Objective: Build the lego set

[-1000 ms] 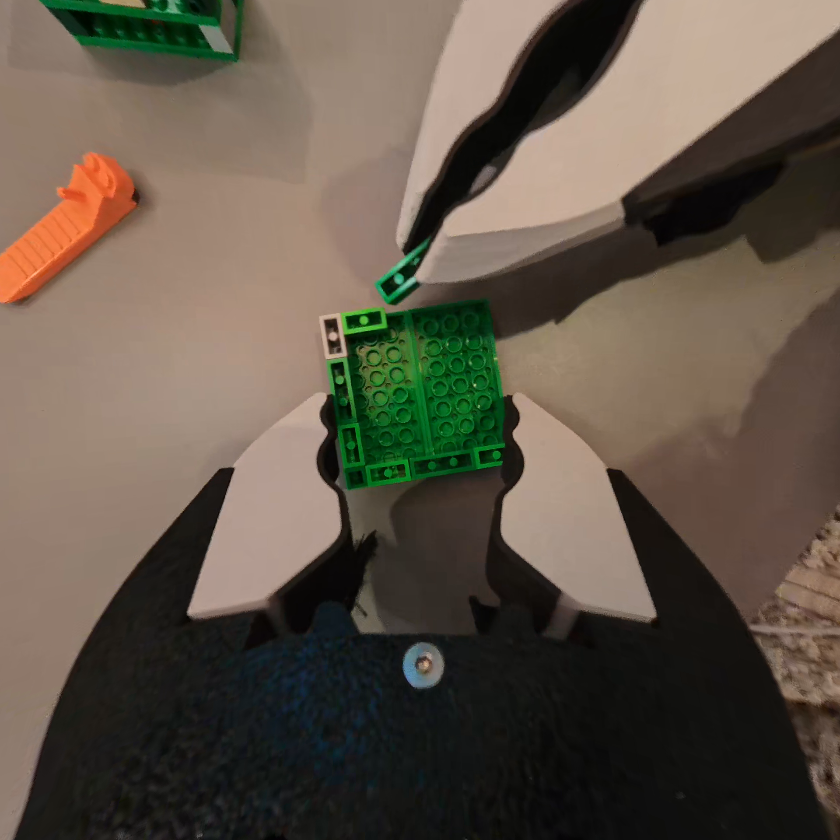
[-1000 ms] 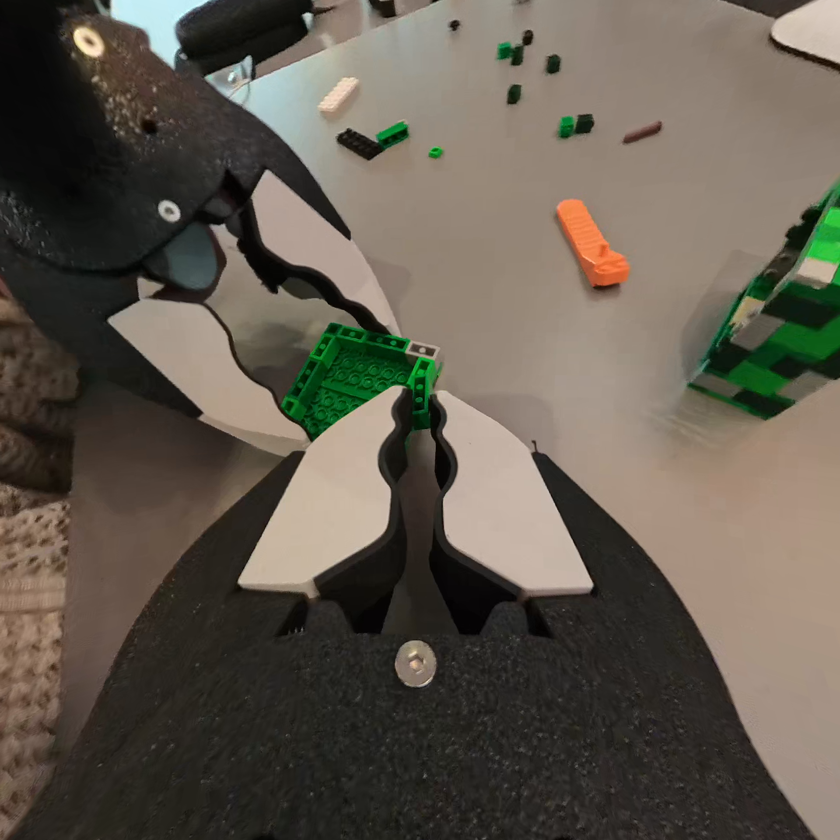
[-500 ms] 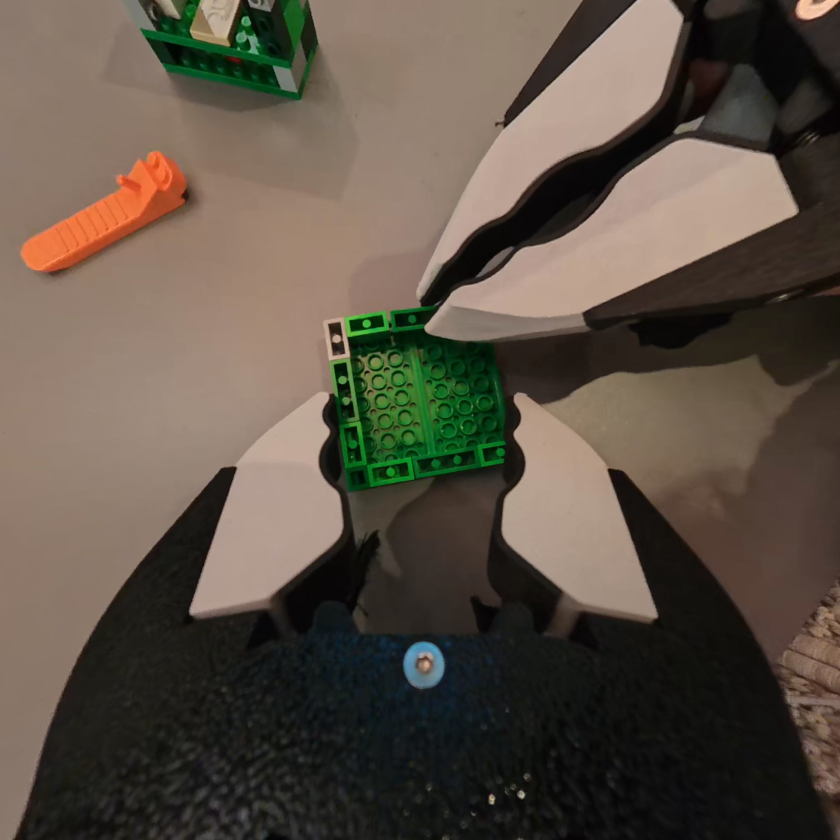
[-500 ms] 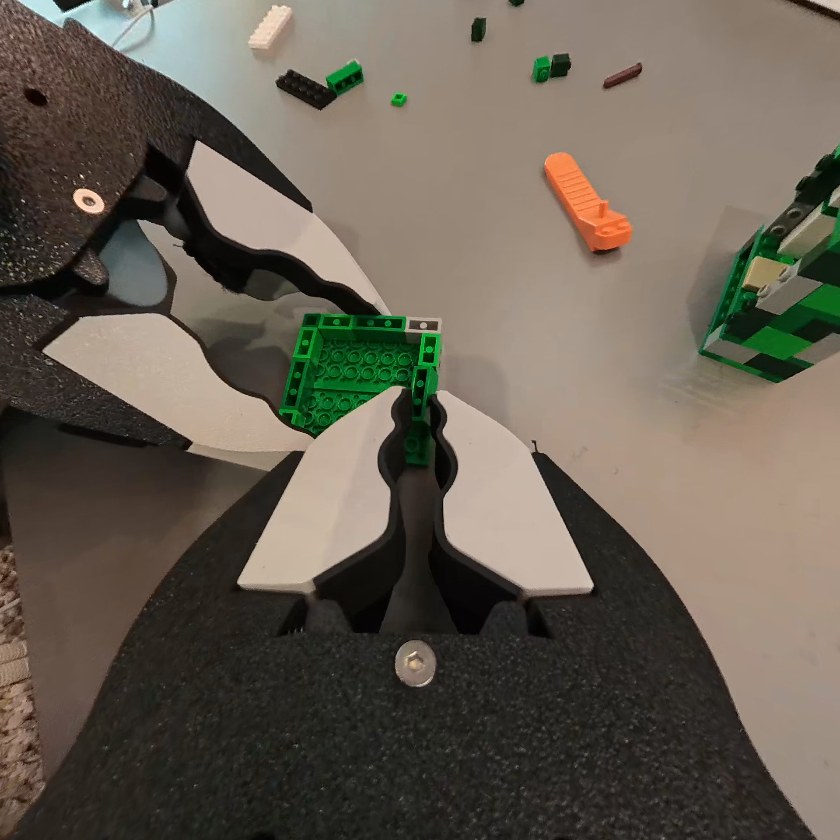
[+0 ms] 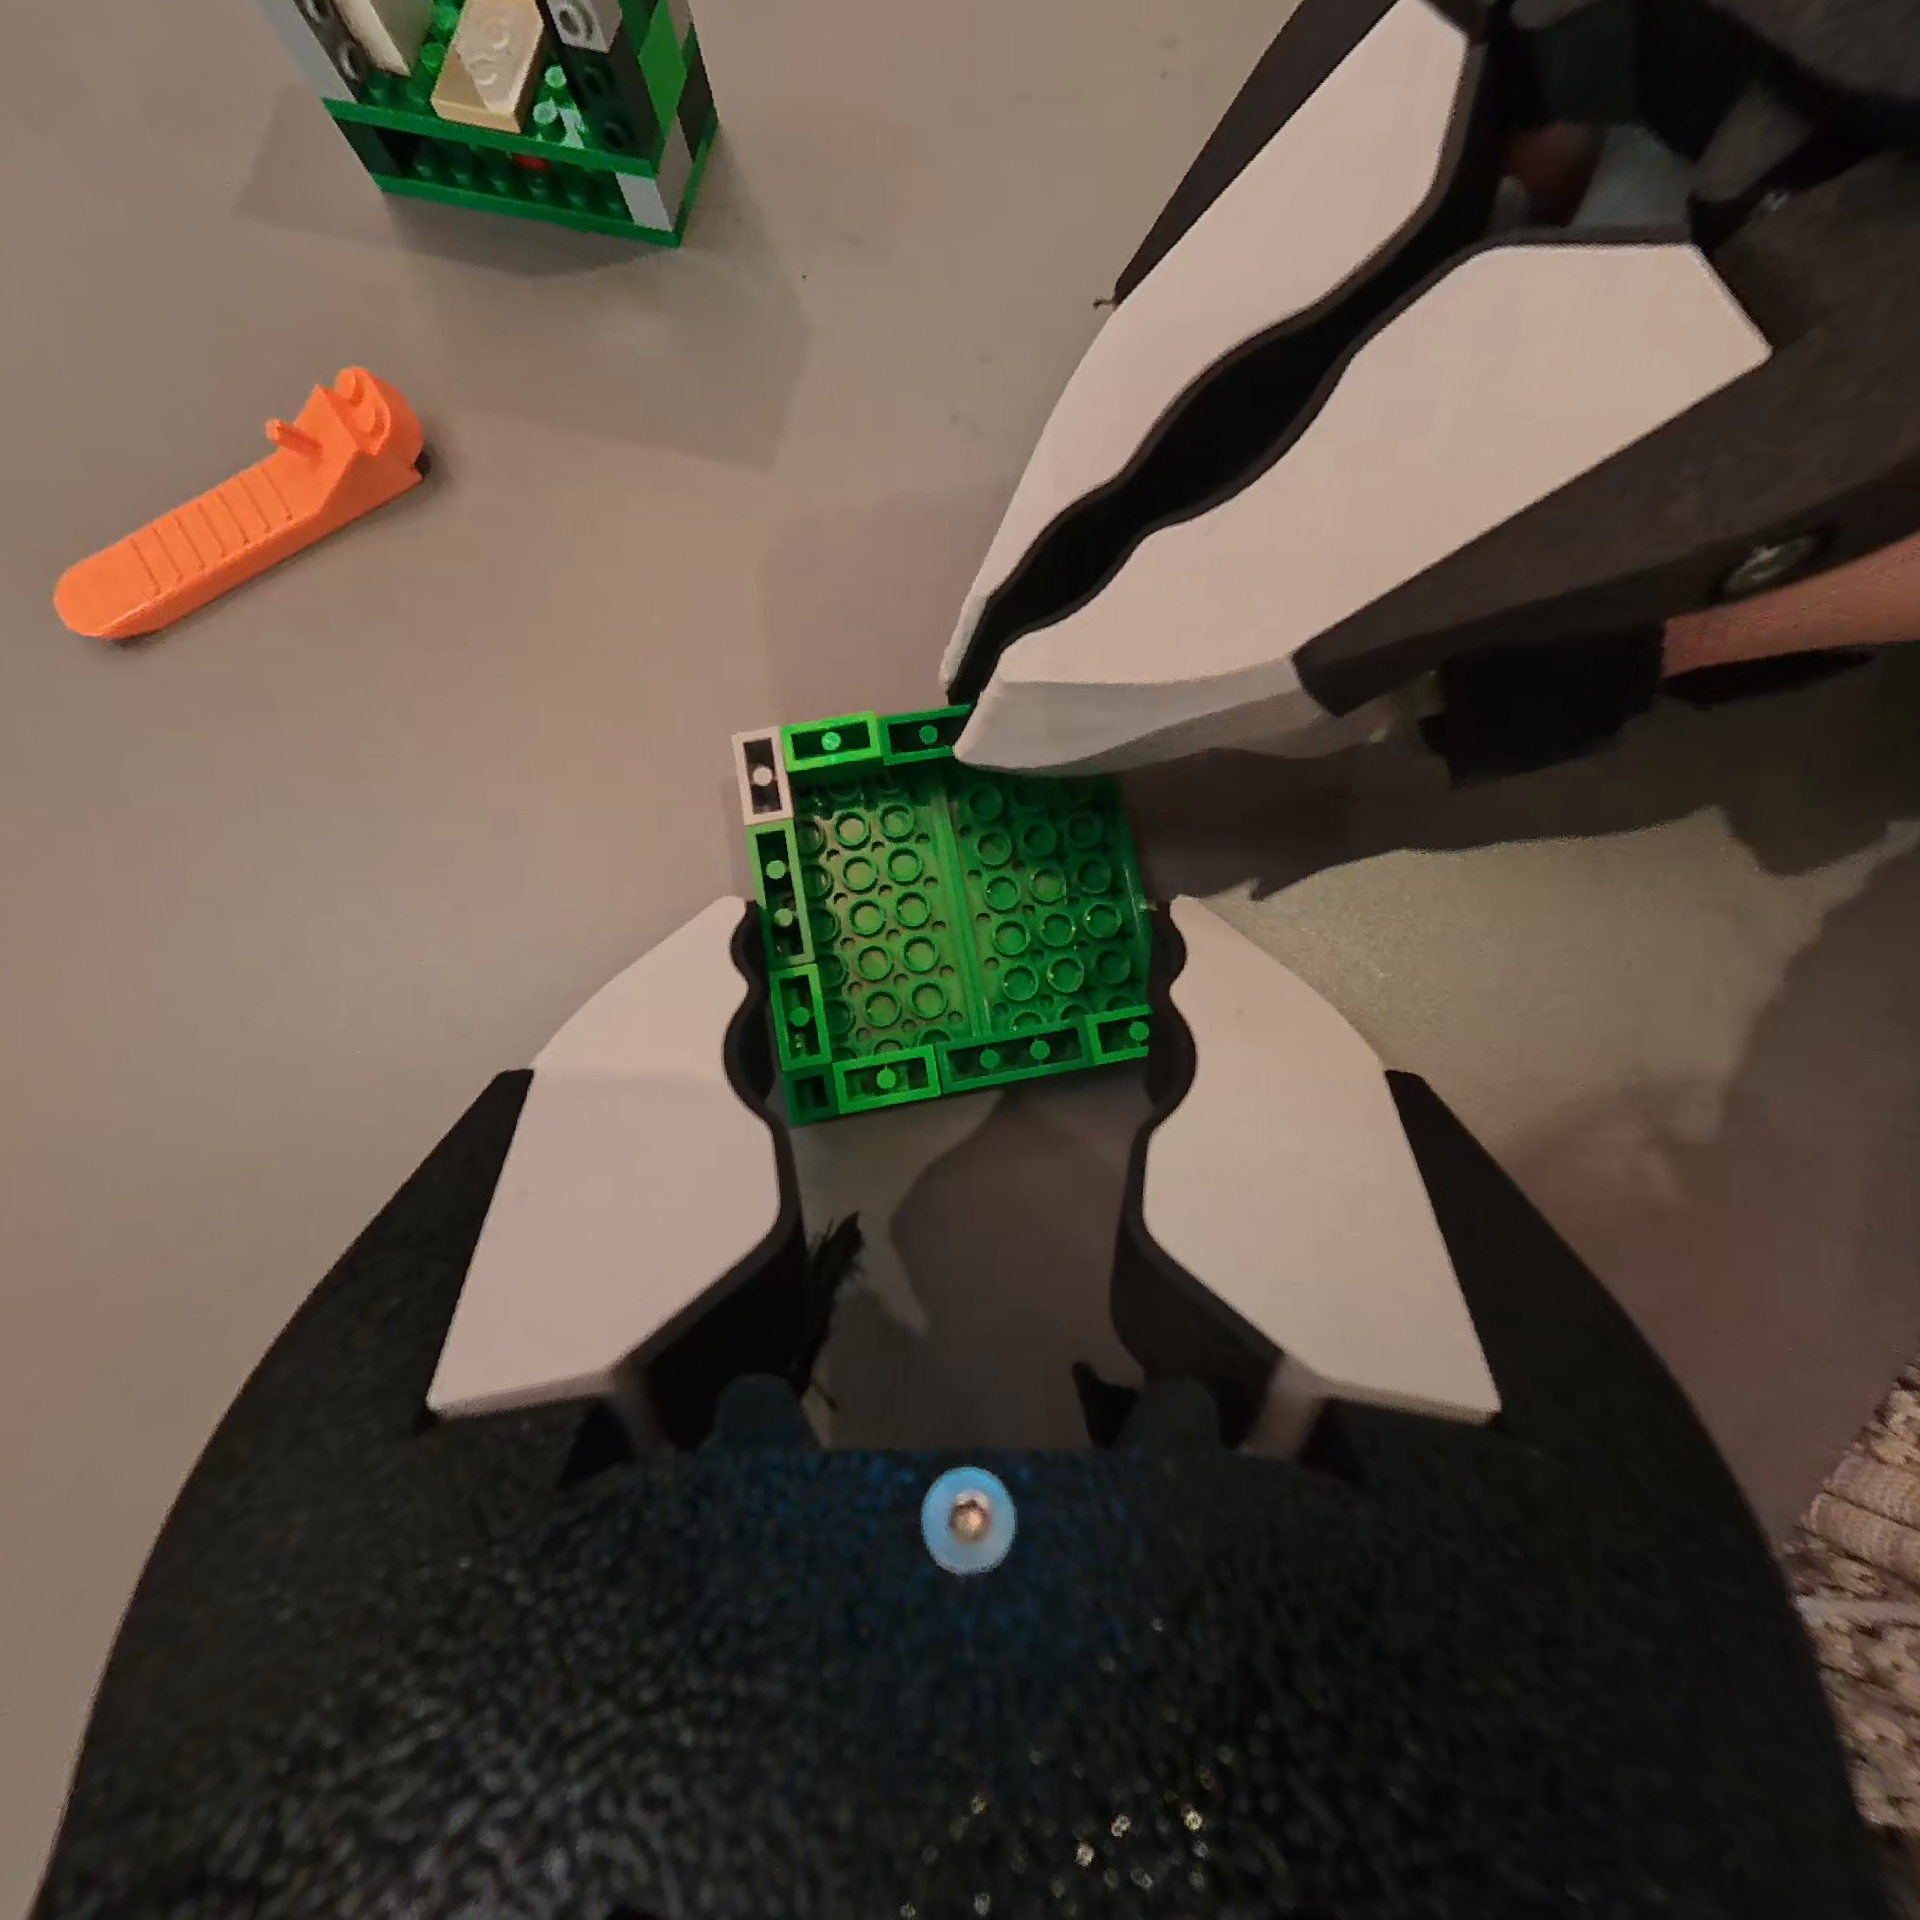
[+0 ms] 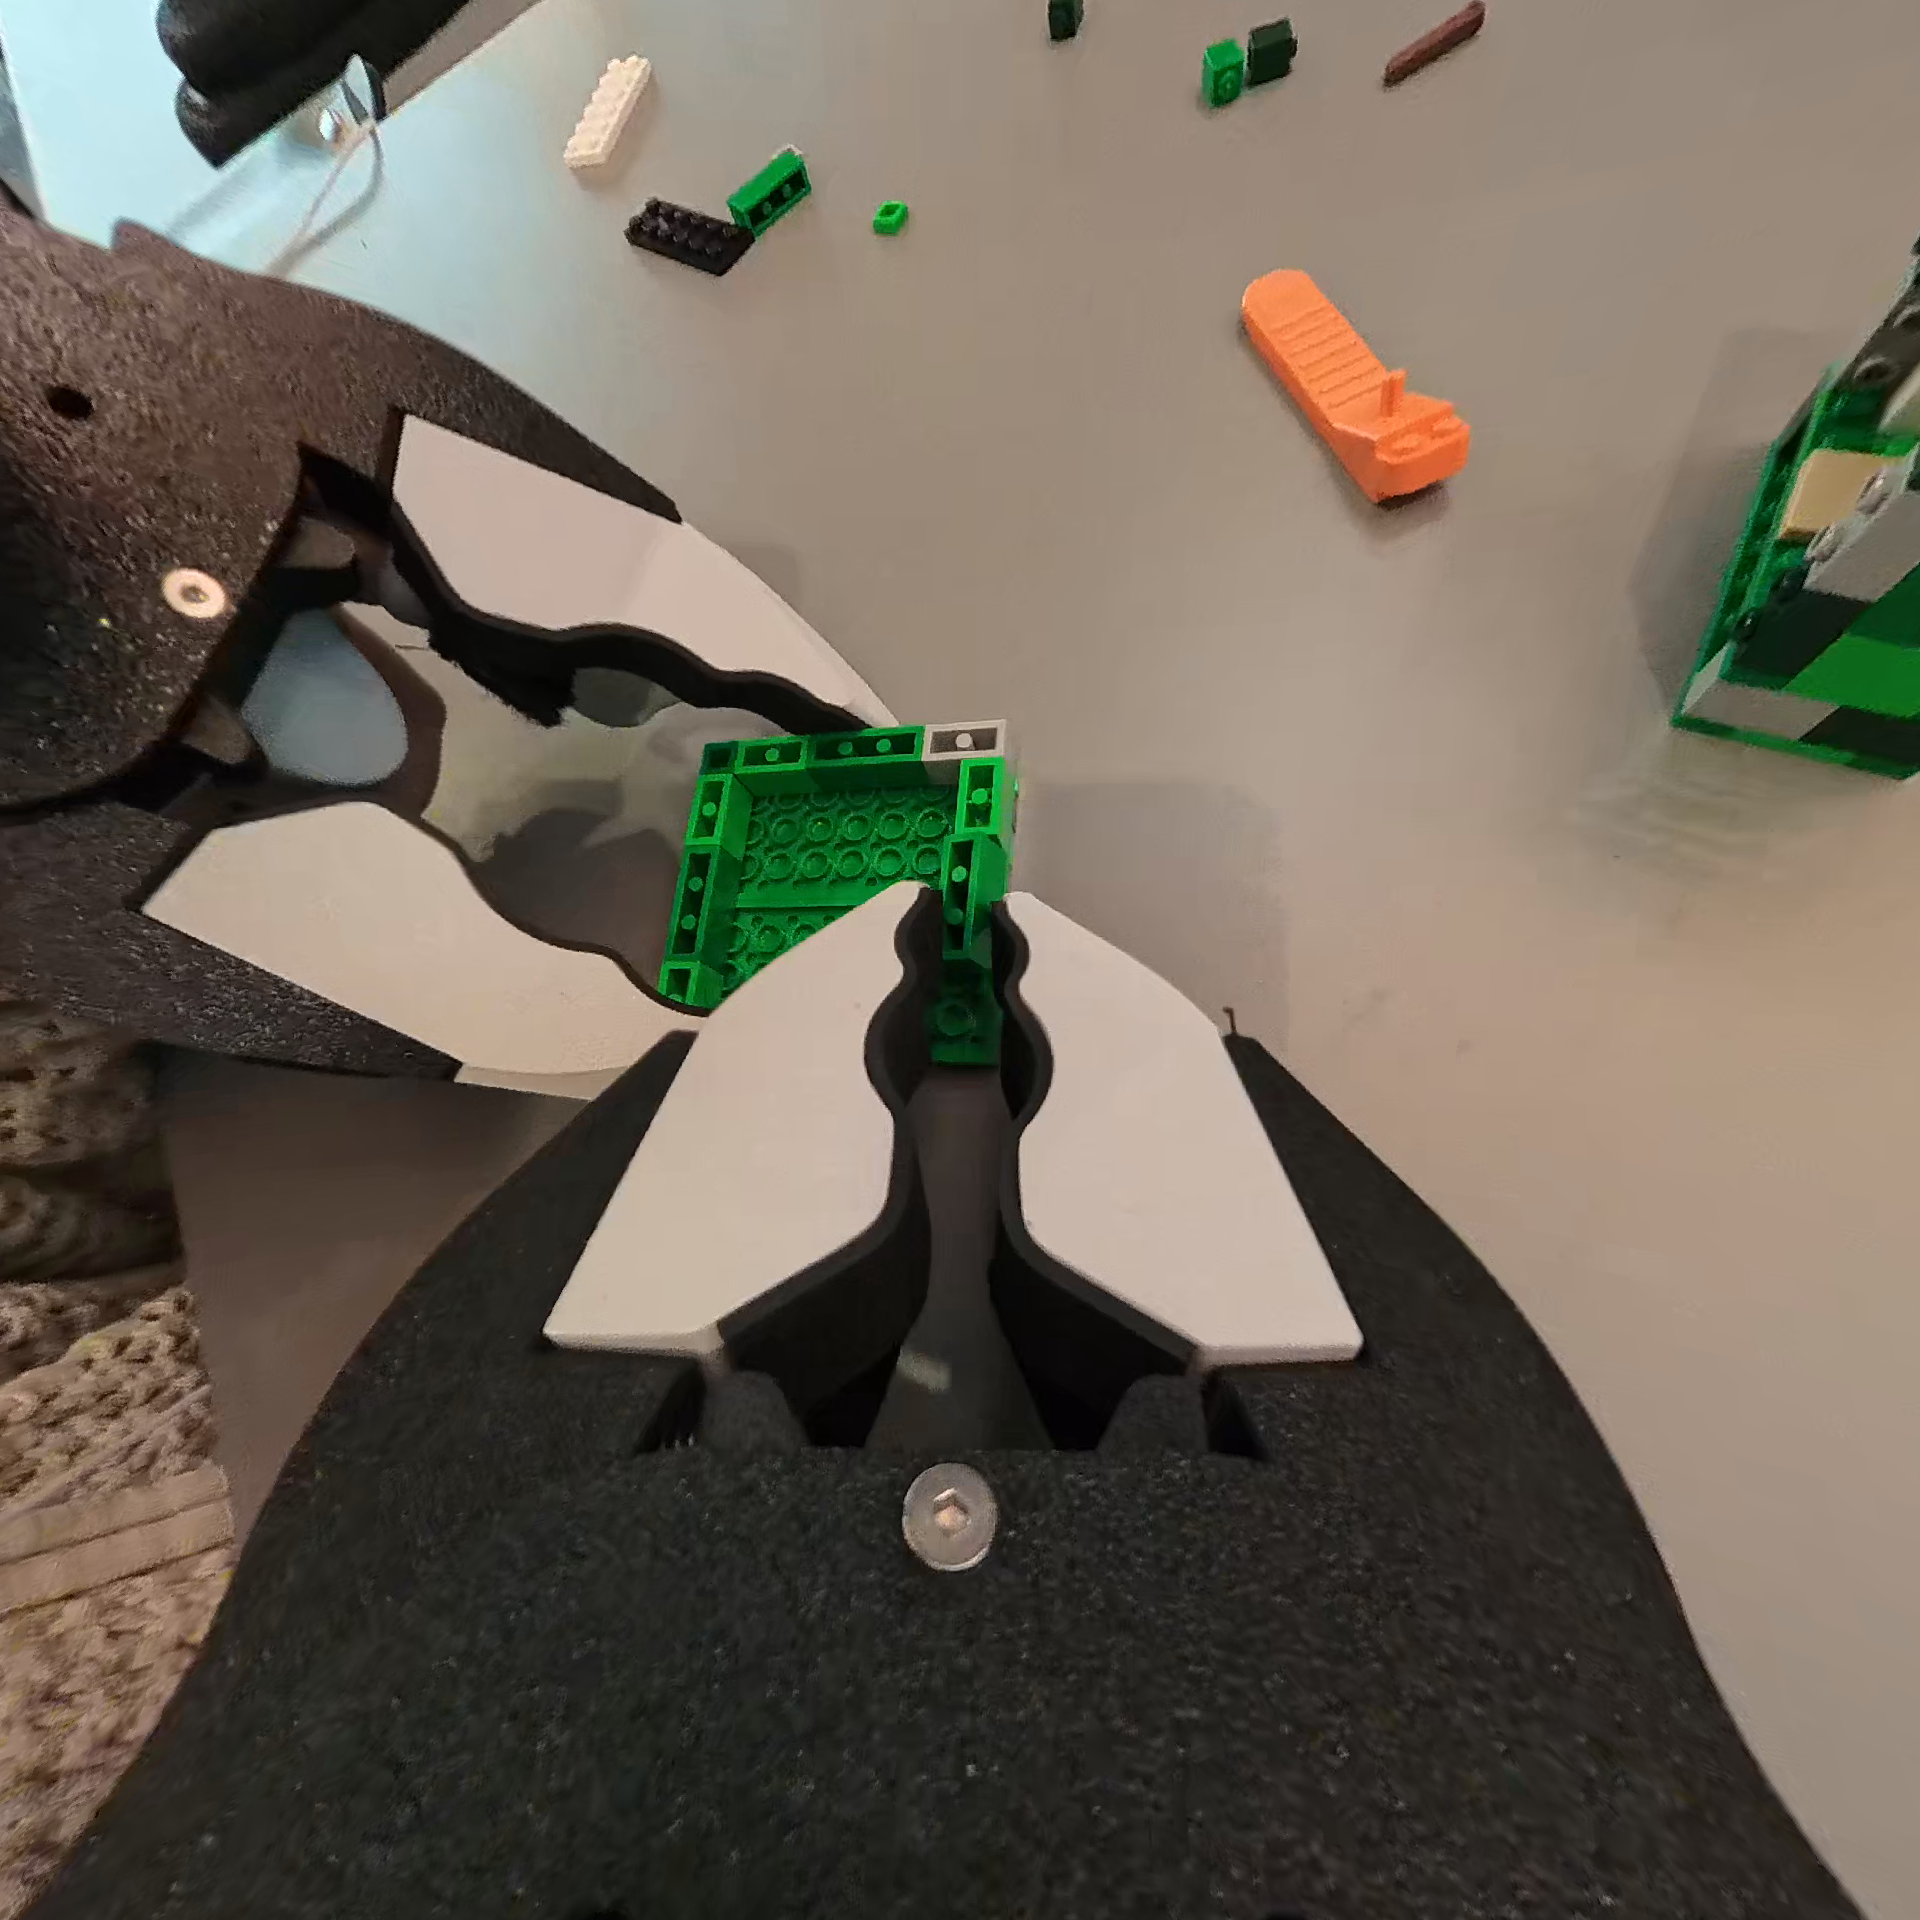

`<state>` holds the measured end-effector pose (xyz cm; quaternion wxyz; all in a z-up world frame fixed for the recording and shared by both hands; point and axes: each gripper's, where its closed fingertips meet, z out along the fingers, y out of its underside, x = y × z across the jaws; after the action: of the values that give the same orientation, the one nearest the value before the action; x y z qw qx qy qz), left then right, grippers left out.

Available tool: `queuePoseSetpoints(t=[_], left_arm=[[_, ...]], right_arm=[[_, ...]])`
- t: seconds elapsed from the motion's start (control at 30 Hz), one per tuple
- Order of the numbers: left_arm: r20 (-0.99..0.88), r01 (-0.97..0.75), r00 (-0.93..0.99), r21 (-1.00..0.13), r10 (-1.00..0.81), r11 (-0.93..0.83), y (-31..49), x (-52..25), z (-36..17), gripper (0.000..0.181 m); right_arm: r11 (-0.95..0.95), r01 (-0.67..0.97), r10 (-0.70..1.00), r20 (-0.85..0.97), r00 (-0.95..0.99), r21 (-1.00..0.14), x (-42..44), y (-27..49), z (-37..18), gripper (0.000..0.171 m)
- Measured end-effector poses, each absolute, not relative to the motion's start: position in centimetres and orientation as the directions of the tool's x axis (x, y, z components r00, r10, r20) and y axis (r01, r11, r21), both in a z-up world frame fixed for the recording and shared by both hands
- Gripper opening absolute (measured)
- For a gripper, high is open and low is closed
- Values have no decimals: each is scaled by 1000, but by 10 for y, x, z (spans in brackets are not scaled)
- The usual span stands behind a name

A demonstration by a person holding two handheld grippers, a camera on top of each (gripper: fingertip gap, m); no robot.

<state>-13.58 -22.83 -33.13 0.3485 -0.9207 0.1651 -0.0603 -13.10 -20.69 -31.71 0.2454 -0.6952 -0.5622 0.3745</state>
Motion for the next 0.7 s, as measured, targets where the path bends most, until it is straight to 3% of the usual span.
queuePoseSetpoints(t=[0.47, 0.6, 0.7], left_arm=[[-6, -261, 935, -689, -354, -676, -227, -136, -330, 70], [0, -270, 926, -699, -377, -662, -228, -135, -330, 69], [10, -272, 919, -708, -395, -652, -228, -136, -330, 69]], right_arm=[[-220, 520, 971, -238, 32, -825, -130, -210, -304, 17], [-15, 418, 988, -79, -135, -908, -124, -212, -283, 44], [232, 377, 948, 122, -295, -897, -113, -216, -285, 49]])
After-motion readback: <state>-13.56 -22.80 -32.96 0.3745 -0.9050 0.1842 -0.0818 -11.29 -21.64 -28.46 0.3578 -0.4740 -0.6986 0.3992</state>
